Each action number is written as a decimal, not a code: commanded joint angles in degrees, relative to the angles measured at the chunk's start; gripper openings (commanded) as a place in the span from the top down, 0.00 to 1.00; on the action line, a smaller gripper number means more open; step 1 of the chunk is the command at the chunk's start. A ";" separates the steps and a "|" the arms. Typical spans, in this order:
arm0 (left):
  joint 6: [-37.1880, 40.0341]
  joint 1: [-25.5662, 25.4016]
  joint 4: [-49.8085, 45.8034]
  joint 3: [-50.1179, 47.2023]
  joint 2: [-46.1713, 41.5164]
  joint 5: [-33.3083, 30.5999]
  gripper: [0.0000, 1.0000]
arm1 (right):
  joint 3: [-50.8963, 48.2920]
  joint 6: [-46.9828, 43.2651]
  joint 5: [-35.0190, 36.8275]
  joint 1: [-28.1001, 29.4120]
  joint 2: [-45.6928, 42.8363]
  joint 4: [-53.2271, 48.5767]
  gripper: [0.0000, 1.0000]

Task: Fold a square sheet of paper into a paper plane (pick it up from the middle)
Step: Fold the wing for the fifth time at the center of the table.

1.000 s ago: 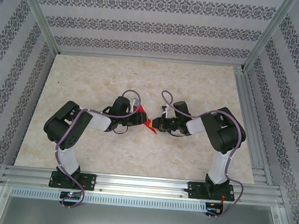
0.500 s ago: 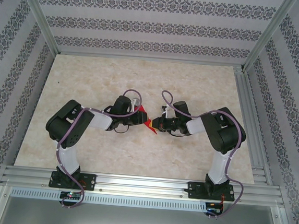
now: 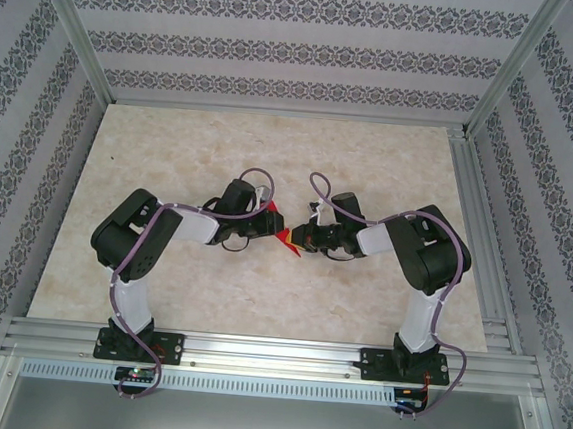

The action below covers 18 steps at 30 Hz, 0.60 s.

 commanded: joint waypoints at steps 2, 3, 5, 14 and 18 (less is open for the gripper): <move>0.98 -0.53 -5.56 2.03 3.05 -3.64 0.68 | 0.11 -4.14 4.48 -1.15 -3.82 -6.23 0.87; 0.82 -0.53 -6.52 2.34 3.25 -3.87 0.68 | -0.03 -4.87 4.44 -1.15 -5.01 -7.04 0.84; 0.67 -0.53 -7.36 2.59 3.52 -3.93 0.68 | -0.03 -6.93 4.61 -1.01 -6.75 -9.52 0.82; 0.22 -0.53 -8.48 3.06 4.44 -3.79 0.69 | 1.79 -12.21 2.75 1.34 -7.49 -13.94 0.75; 0.44 -0.53 -9.28 3.32 4.48 -3.69 0.69 | 3.44 -14.13 4.12 2.27 -7.05 -16.78 0.76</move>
